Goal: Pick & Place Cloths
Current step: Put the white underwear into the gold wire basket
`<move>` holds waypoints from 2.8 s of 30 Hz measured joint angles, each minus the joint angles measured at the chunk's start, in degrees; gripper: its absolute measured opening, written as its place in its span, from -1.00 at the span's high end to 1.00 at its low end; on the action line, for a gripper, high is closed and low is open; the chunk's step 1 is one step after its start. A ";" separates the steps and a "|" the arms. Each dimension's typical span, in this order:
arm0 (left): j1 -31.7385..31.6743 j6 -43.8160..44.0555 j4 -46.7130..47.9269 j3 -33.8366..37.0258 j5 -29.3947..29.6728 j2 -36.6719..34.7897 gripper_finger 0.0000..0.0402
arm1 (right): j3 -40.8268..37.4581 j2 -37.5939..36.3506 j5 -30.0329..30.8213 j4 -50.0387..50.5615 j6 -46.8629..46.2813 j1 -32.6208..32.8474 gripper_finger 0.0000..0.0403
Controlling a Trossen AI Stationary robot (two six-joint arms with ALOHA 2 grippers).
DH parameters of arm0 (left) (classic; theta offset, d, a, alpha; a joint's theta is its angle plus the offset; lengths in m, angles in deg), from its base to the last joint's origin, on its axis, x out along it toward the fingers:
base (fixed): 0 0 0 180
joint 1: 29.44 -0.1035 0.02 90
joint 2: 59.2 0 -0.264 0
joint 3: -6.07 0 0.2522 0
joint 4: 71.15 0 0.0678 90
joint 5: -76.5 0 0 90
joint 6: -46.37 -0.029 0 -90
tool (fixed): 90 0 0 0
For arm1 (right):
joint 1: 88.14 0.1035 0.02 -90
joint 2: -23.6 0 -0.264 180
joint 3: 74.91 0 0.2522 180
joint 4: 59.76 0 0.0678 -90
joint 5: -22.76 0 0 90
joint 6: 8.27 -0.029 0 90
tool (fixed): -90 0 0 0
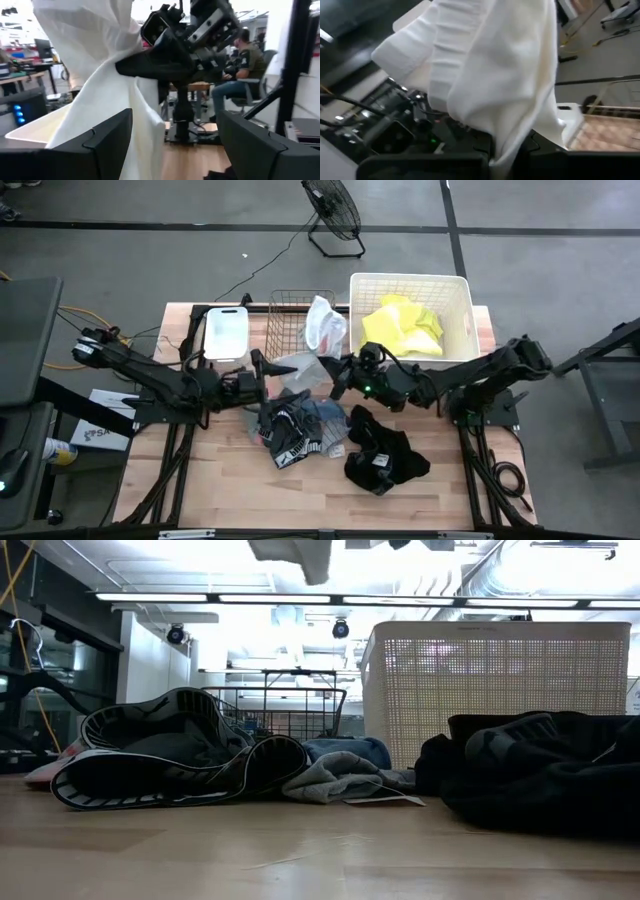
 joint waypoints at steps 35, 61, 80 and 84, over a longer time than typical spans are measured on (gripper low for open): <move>-0.05 -8.26 -3.18 -3.53 5.08 4.66 -0.42 | -0.04 3.07 -18.95 -8.15 -7.40 -0.61 0.90; 0.03 -13.44 -4.50 -3.33 3.81 4.91 -0.17 | 0.00 5.75 -27.56 -5.58 -17.85 -2.23 0.90; 0.08 -13.90 -3.51 -3.37 4.04 4.74 0.46 | -0.02 5.57 -30.27 -6.45 -11.41 -2.12 0.70; 0.07 -12.94 -3.17 -3.51 5.93 4.74 0.51 | -0.02 5.57 -29.88 -6.07 -8.02 -2.14 0.46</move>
